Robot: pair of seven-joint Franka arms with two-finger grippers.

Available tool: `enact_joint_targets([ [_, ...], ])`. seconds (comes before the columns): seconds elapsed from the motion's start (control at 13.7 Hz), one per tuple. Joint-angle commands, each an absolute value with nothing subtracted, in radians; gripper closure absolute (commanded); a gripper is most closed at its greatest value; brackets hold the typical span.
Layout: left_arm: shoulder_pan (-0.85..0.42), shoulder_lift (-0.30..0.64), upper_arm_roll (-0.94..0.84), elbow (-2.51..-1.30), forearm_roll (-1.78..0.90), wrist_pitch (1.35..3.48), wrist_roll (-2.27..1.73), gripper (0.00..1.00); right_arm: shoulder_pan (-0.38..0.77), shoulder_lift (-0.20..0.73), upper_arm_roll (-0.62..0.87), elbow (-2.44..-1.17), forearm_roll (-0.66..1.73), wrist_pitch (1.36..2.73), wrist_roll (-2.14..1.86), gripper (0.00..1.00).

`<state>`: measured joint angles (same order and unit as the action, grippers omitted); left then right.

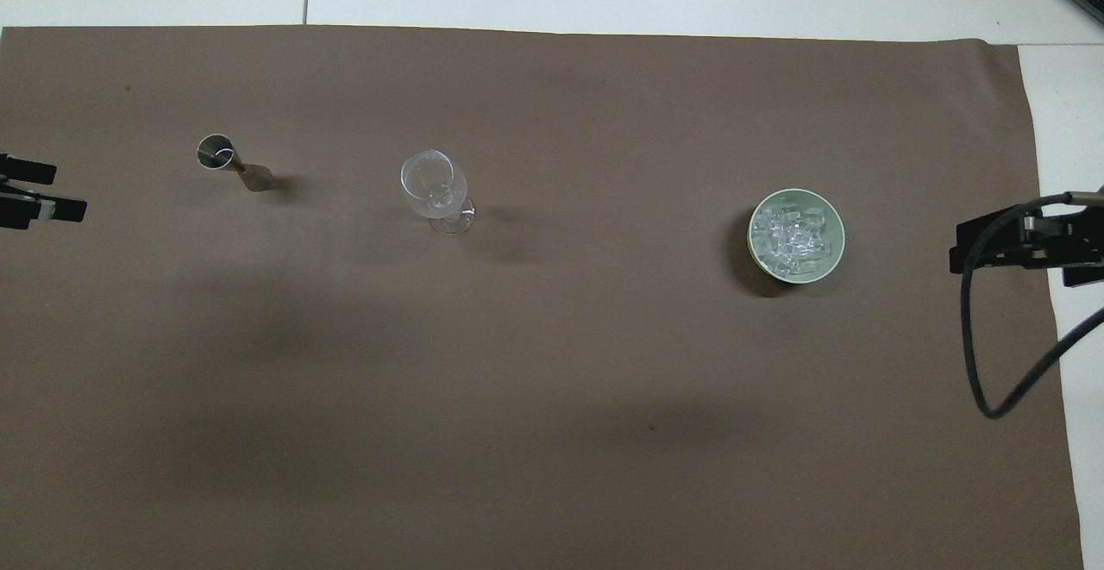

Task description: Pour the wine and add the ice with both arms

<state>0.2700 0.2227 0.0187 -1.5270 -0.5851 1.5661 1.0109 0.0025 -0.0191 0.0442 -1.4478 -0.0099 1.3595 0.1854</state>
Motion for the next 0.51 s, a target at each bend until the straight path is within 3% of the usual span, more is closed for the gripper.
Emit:
enact_joint_targets([
  [0.0,0.308,0.288,0.011,-1.512,-0.705,1.557,1.263,0.0,-0.009,-0.037,0.043,-1.468,0.014,1.364,0.175,0.0],
  [0.44,0.359,0.38,0.006,-1.516,-0.798,1.552,1.623,0.0,-0.009,-0.037,0.043,-1.468,0.014,1.364,0.175,0.0],
])
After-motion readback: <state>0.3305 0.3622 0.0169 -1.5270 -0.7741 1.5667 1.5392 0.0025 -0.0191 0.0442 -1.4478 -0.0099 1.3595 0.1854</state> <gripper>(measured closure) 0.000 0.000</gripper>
